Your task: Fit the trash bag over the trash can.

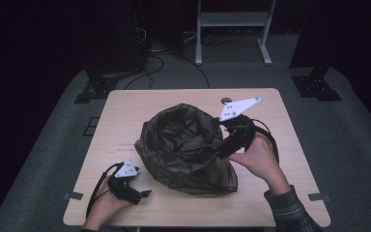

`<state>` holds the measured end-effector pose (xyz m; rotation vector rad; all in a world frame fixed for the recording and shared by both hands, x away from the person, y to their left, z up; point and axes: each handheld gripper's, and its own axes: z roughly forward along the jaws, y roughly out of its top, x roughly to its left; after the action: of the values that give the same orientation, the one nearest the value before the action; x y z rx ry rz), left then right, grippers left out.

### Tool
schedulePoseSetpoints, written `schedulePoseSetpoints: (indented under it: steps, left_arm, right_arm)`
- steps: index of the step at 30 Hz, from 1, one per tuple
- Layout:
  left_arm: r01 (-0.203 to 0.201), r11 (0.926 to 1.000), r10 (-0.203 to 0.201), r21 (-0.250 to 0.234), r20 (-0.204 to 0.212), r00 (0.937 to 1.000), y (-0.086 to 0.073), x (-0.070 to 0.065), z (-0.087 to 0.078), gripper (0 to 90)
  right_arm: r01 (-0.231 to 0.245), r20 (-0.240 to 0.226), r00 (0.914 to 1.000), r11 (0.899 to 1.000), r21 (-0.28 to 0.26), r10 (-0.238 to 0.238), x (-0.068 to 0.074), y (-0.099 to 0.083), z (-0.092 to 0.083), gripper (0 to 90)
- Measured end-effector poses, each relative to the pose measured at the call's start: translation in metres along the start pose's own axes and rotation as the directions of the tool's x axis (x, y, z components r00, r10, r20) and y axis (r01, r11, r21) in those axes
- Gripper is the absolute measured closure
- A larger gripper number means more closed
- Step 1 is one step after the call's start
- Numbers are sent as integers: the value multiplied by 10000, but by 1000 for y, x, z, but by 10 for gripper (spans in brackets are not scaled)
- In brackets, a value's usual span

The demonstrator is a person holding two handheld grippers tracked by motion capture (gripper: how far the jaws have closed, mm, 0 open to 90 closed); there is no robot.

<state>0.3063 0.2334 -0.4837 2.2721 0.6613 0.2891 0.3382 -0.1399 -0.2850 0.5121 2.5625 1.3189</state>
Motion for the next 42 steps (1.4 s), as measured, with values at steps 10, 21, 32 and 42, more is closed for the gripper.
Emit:
schedulePoseSetpoints:
  steps: [10, 21, 32, 42]
  left_arm:
    - [-8, 10000, 8, 19, 2, 10000, 0, 0, 0, 0]
    - [-5, 10000, 5, 20, 3, 10000, 0, 0, 0, 0]
    - [16, 10000, -16, 3, 2, 10000, 0, 0, 0, 0]
    - [12, 10000, -12, 4, -1, 10000, 0, 0, 0, 0]
  right_arm:
    - [-446, 107, 9989, 9982, -411, 451, 1, -40, -20, 88]
    - [-965, 525, 9935, 9921, -801, 1009, -3, -92, -40, 88]
    - [-1531, 600, 9856, 9850, -801, 1581, -5, -149, -45, 89]
    - [-1696, 503, 9836, 9833, -653, 1730, -1, -192, -38, 88]
